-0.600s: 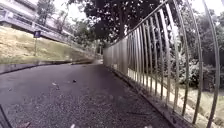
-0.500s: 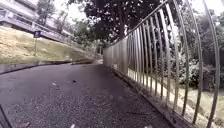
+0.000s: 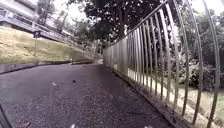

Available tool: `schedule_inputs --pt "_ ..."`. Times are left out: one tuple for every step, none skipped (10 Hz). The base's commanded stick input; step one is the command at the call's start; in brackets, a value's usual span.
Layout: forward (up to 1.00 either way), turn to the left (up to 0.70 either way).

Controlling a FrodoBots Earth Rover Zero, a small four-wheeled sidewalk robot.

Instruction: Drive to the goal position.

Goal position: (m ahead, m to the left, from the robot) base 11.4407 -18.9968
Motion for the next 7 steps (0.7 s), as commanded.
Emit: schedule_inputs --pt "0.70 0.00" --pt "0.70 0.00" --pt "0.70 0.00" --pt "0.70 0.00" --pt "0.70 0.00" --pt "0.70 0.00" --pt "0.70 0.00"
